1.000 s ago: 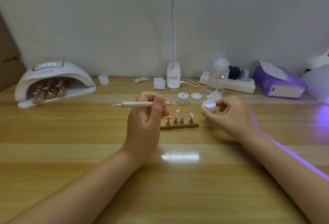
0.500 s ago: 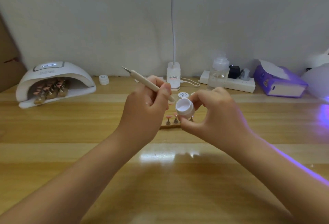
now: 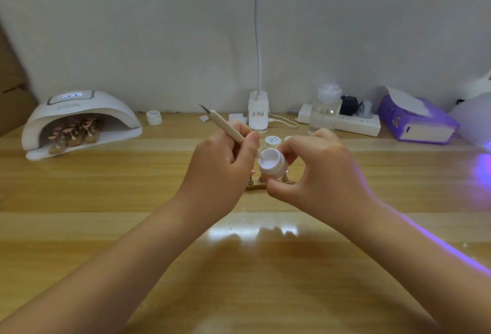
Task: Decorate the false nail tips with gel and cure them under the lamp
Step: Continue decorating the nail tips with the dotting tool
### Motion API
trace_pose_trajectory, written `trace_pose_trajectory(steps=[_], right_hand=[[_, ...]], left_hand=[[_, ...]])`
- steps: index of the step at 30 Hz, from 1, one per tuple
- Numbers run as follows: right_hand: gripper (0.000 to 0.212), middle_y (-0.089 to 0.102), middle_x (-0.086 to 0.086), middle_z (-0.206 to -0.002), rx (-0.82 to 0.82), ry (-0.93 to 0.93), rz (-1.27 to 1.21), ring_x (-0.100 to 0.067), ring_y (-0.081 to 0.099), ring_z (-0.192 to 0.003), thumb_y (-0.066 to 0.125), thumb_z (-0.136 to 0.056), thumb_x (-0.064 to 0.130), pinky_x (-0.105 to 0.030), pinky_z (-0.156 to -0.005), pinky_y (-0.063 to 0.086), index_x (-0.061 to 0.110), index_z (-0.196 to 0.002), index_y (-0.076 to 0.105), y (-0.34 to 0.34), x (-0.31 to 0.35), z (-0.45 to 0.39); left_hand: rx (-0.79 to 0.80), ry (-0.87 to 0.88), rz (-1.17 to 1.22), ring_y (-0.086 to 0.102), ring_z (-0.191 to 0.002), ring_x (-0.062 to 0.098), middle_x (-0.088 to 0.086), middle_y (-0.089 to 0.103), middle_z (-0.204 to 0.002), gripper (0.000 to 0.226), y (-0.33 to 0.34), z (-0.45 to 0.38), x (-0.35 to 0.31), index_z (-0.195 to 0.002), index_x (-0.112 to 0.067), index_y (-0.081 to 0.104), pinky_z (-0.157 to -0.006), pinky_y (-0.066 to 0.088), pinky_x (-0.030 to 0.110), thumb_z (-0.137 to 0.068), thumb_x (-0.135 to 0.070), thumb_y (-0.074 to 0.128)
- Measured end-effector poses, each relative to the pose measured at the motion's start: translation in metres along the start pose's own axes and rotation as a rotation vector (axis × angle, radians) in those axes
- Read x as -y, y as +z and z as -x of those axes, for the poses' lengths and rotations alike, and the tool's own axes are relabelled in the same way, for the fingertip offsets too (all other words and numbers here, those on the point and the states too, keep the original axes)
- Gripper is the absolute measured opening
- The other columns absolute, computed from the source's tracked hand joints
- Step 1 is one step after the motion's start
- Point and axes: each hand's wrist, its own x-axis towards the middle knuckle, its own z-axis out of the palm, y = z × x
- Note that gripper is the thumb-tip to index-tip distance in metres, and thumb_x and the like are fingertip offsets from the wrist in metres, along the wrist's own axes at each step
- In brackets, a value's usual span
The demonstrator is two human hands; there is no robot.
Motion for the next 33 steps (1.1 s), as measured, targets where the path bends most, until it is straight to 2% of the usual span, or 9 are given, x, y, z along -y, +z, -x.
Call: trace_pose_trajectory(steps=[5,10,14,16,21,26,28,31,33], right_hand=[[0.029,0.062,0.011,-0.071,0.01,0.01,0.012,-0.016,0.047,-0.08,0.061,-0.068,0.044,-0.03,-0.07,0.041,0.017,-0.078,0.065,-0.0011,0.0001,-0.0005],[0.036,0.063,0.011,-0.074,0.028,0.022,0.011,-0.015,0.047,-0.082,0.058,-0.067,0.05,-0.029,-0.071,0.041,0.018,-0.081,0.065,-0.0005,-0.0009,-0.0009],[0.036,0.063,0.011,-0.073,0.023,0.031,-0.016,-0.014,0.047,-0.082,0.059,-0.065,0.051,-0.027,-0.07,0.04,0.018,-0.08,0.065,0.0003,-0.0016,-0.0015],[0.035,0.063,0.011,-0.072,0.016,0.038,-0.034,-0.014,0.048,-0.082,0.061,-0.064,0.05,-0.026,-0.07,0.04,0.019,-0.079,0.065,0.0008,-0.0022,-0.0017],[0.031,0.063,0.012,-0.071,-0.001,0.07,-0.077,-0.013,0.049,-0.082,0.065,-0.063,0.048,-0.018,-0.07,0.037,0.02,-0.077,0.065,0.0023,-0.0037,-0.0014],[0.03,0.061,0.015,-0.07,-0.009,0.077,-0.098,-0.012,0.049,-0.081,0.068,-0.062,0.048,-0.015,-0.071,0.036,0.021,-0.075,0.065,0.0028,-0.0038,-0.0011],[0.031,0.061,0.015,-0.069,-0.015,0.074,-0.097,-0.012,0.049,-0.081,0.068,-0.062,0.048,-0.014,-0.071,0.036,0.02,-0.075,0.065,0.0027,-0.0034,-0.0012],[0.031,0.06,0.016,-0.069,-0.022,0.078,-0.101,-0.012,0.05,-0.081,0.066,-0.061,0.049,-0.014,-0.071,0.037,0.021,-0.076,0.065,0.0019,-0.0031,-0.002],[0.031,0.058,0.018,-0.068,-0.031,0.08,-0.108,-0.011,0.049,-0.08,0.066,-0.061,0.05,-0.012,-0.07,0.036,0.023,-0.076,0.064,0.001,-0.0032,-0.0023]], left_hand=[[-0.032,0.015,0.002,0.053,-0.054,0.027,0.012,0.055,-0.058,0.024,-0.0006,-0.0006,-0.0017,-0.076,-0.015,0.056,-0.055,0.043,0.039,-0.097,-0.024,0.048],[-0.074,-0.015,0.024,0.054,-0.056,0.02,0.003,0.06,-0.064,0.022,-0.0015,-0.0017,-0.0037,-0.078,-0.015,0.057,-0.053,0.045,0.03,-0.097,-0.021,0.048],[-0.063,-0.118,0.078,0.059,-0.061,0.02,-0.009,0.06,-0.059,0.021,-0.0017,-0.0027,-0.0034,-0.079,-0.017,0.058,-0.066,0.053,0.048,-0.096,-0.022,0.048],[-0.065,-0.14,0.1,0.059,-0.059,0.015,-0.01,0.061,-0.058,0.022,-0.0022,-0.0031,-0.0031,-0.079,-0.018,0.058,-0.067,0.054,0.05,-0.097,-0.022,0.048],[-0.087,-0.196,0.192,0.058,-0.057,0.006,-0.01,0.062,-0.057,0.021,-0.0021,-0.0047,-0.001,-0.079,-0.017,0.057,-0.063,0.054,0.044,-0.097,-0.019,0.048],[-0.103,-0.192,0.329,0.058,-0.057,0.003,-0.01,0.064,-0.058,0.012,-0.0007,-0.0052,-0.0006,-0.078,-0.014,0.055,-0.058,0.053,0.024,-0.087,-0.022,0.052],[-0.096,-0.204,0.354,0.058,-0.056,0.003,-0.008,0.064,-0.058,0.011,-0.0002,-0.0048,0.0003,-0.077,-0.014,0.055,-0.057,0.053,0.024,-0.081,-0.023,0.051],[-0.093,-0.226,0.375,0.058,-0.055,0.003,-0.009,0.064,-0.056,0.016,0.0006,-0.0052,0.0024,-0.078,-0.013,0.054,-0.059,0.051,0.027,-0.092,-0.008,0.049],[-0.096,-0.234,0.401,0.058,-0.056,0.004,-0.008,0.064,-0.056,0.014,0.0005,-0.0053,0.0035,-0.078,-0.012,0.054,-0.06,0.05,0.03,-0.09,-0.008,0.049]])
